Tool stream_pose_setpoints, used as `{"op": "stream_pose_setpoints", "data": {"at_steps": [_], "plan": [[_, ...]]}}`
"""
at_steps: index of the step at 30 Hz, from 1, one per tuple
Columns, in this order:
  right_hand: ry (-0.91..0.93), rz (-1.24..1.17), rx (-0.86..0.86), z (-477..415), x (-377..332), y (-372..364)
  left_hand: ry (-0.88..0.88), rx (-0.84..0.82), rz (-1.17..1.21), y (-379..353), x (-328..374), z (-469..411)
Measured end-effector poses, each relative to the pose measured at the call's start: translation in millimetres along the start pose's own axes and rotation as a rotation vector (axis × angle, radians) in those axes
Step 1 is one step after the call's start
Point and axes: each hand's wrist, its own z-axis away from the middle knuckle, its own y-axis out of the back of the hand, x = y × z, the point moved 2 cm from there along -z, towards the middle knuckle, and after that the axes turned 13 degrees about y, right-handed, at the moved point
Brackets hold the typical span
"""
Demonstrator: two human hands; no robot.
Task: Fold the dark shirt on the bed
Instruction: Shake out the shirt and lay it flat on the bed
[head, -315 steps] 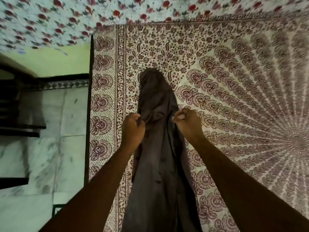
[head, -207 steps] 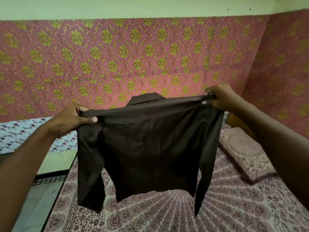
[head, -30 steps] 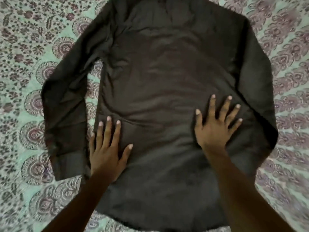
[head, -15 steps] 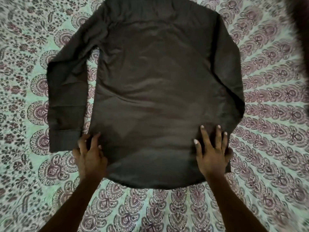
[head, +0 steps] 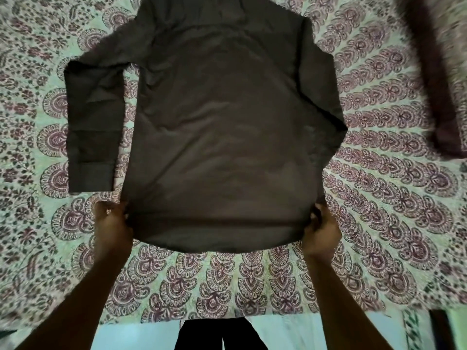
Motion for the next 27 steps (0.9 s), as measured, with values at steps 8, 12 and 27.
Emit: {"op": "stream_pose_setpoints", "data": {"at_steps": [8, 12, 27], "plan": [[0.115, 0.427, -0.108, 7.2, -29.9, -5.1, -0.024, 0.216, -0.26, -7.7, 0.9, 19.3], [0.65, 0.448, -0.361, 22.6, -72.4, -48.9, -0.43, 0.053, -0.311, -31.0, 29.0, 8.4], [0.304, 0.568, -0.311, 32.4, -32.4, -39.6, -0.091, -0.419, -0.589, -52.7, 38.4, 11.4]]}}
